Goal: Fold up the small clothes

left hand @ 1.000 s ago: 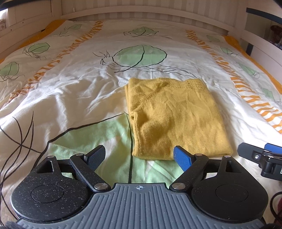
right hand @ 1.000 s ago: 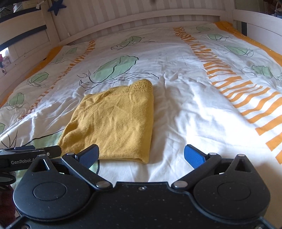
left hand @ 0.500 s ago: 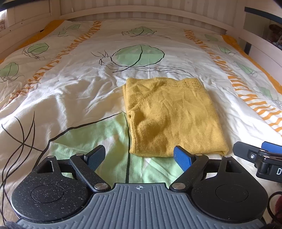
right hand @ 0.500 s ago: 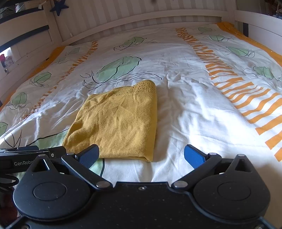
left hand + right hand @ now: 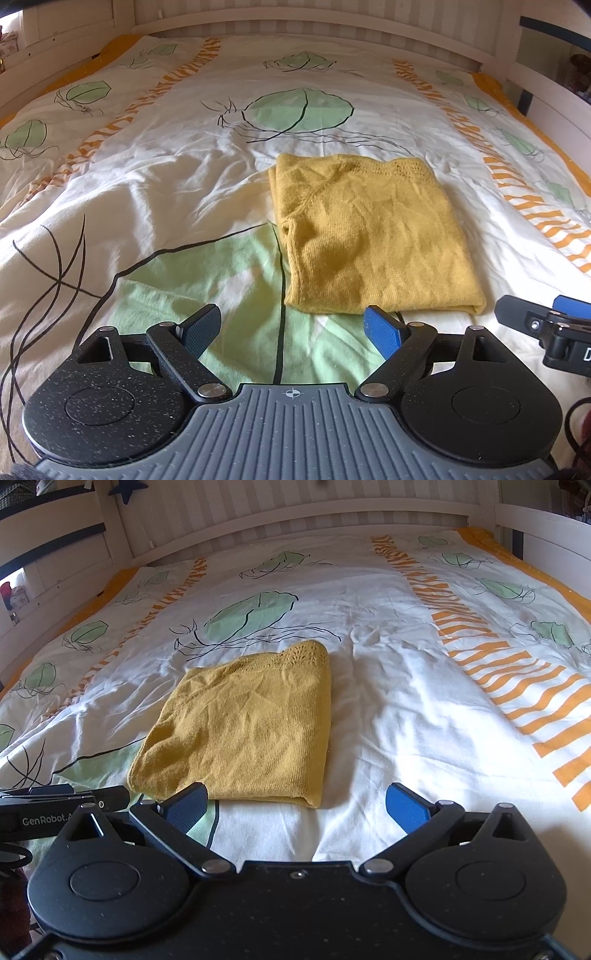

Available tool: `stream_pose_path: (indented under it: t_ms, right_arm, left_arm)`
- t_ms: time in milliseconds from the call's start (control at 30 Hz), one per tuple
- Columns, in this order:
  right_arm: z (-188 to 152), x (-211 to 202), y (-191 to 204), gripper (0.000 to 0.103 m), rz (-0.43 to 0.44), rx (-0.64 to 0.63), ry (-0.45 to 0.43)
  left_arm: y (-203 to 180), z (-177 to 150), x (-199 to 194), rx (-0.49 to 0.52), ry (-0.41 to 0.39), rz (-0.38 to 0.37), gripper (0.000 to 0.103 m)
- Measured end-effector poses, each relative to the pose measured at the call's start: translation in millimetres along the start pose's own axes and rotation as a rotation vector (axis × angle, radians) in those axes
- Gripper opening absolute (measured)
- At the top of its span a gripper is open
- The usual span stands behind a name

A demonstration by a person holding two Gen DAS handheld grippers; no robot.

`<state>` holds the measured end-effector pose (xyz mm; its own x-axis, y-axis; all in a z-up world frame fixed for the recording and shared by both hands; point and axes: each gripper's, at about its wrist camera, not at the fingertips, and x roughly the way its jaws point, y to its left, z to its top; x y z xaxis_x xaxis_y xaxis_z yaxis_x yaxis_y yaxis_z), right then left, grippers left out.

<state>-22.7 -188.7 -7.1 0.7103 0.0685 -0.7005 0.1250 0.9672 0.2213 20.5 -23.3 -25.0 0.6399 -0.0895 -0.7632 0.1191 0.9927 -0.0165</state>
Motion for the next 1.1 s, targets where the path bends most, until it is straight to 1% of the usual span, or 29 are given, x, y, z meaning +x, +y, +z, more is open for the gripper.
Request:
stream_pose_path:
  t_ms: [533, 1100]
  right_arm:
    - [1, 6, 3, 0.102, 0.01, -0.003, 0.018]
    - [3, 13, 3, 0.102, 0.023, 0.003, 0.031]
  left_arm:
    - [3, 1, 4, -0.007, 0.014, -0.001, 0.084]
    - [4, 5, 9, -0.008, 0.01, 0.001, 0.084]
